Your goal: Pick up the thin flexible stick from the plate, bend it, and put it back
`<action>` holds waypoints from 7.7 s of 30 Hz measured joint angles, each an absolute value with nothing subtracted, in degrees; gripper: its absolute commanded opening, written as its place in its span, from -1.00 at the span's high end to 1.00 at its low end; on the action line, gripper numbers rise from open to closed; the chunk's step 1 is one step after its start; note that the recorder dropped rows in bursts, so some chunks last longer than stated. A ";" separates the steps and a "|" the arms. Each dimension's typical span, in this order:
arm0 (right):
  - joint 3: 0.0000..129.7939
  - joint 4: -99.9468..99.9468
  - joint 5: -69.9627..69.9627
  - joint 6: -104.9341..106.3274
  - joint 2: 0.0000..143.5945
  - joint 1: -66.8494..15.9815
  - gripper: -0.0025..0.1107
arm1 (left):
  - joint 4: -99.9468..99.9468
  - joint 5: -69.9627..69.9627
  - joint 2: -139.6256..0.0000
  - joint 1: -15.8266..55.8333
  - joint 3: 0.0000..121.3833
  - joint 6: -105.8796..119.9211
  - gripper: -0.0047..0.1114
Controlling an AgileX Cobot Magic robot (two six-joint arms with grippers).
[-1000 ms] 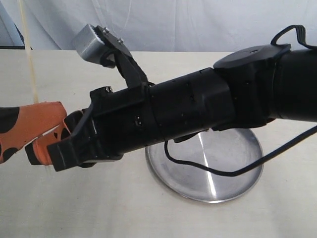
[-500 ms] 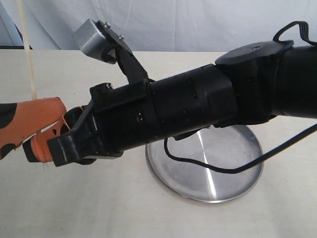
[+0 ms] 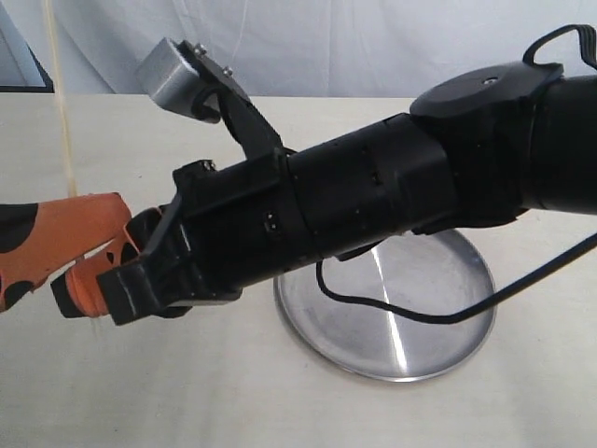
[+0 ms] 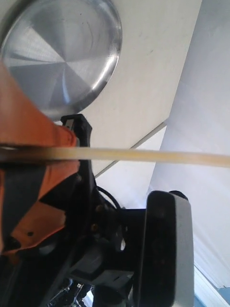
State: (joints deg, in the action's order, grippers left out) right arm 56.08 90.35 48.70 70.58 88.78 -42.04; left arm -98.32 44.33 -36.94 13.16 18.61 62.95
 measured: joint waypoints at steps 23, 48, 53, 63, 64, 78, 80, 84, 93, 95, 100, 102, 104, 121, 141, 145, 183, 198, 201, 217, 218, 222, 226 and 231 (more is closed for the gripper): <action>55.98 89.80 54.06 69.41 89.45 -42.26 0.96 | -97.71 45.80 -36.94 13.16 18.71 63.89 0.91; 56.07 82.15 52.85 68.79 88.96 -42.26 0.96 | -98.98 42.57 -36.94 13.16 18.72 64.66 0.11; 56.07 79.08 53.06 68.68 88.87 -42.26 0.96 | -98.98 40.83 -36.94 13.16 18.72 64.66 0.11; 56.07 73.37 56.46 67.33 88.87 -42.26 0.96 | -98.98 36.55 -36.94 13.16 21.52 66.98 0.91; 56.07 73.49 57.10 67.22 88.87 -42.26 0.96 | -99.08 36.55 -36.94 13.16 21.92 67.45 0.91; 56.07 71.09 52.51 68.31 88.26 -42.26 0.96 | -98.98 36.17 -36.94 13.16 22.83 66.74 0.91; 56.17 70.23 50.56 68.06 88.26 -42.26 0.96 | -98.87 37.08 -36.94 13.16 23.47 65.65 0.91; 56.30 69.90 47.96 68.06 88.83 -42.40 0.96 | -98.49 38.36 -37.04 13.16 23.97 63.90 0.91; 56.53 68.85 46.53 64.39 89.64 -42.53 0.96 | -92.12 34.88 -37.14 13.16 24.30 63.68 0.29; 56.53 68.59 46.44 63.55 89.64 -42.53 0.96 | -90.75 34.75 -37.14 13.16 24.33 63.51 0.03; 56.53 67.44 45.41 61.24 89.64 -42.53 0.96 | -89.99 32.64 -37.14 13.16 24.43 63.23 -0.18; 56.53 65.35 43.67 58.53 89.64 -42.53 0.96 | -89.90 31.81 -37.14 13.16 24.43 63.11 -0.16; 56.53 62.59 41.90 54.80 89.64 -42.53 0.96 | -89.11 31.43 -37.14 13.16 24.43 63.08 -0.14; 56.53 60.87 39.66 50.93 86.08 -42.53 0.96 | -84.41 32.33 -37.14 13.16 24.43 58.63 -0.13; 56.31 72.52 47.51 59.02 84.34 -42.53 0.97 | -84.21 39.07 -39.42 13.79 24.84 59.03 0.91; 56.09 72.78 48.29 59.44 84.34 -42.53 0.97 | -81.16 39.26 -39.42 13.79 24.84 59.14 0.91; 56.09 76.81 36.03 64.13 84.09 -42.53 0.96 | -90.32 41.59 -39.91 15.33 24.83 61.97 0.91; 55.90 79.21 40.96 64.12 83.49 -42.53 0.96 | -84.71 40.76 -39.68 15.45 25.28 59.83 0.91; 55.80 79.36 40.96 64.12 83.15 -42.53 0.96 | -84.01 40.76 -39.46 15.45 25.49 59.70 0.91; 56.04 76.49 46.26 64.02 83.39 -42.32 0.96 | -94.14 39.39 -39.44 15.45 24.97 60.34 0.21; 56.04 76.02 47.41 64.13 83.49 -42.42 0.96 | -94.95 38.63 -39.44 15.45 24.97 60.45 0.15; 56.04 75.14 49.62 64.12 83.65 -43.11 0.96 | -96.00 35.79 -39.65 15.45 24.97 60.45 0.30; 56.04 75.33 49.89 64.12 83.65 -44.34 0.96 | -94.31 34.95 -39.65 15.45 24.97 60.57 0.87; 56.04 75.97 50.56 64.92 84.12 -44.59 0.96 | -89.22 34.95 -39.65 15.45 24.97 60.01 0.91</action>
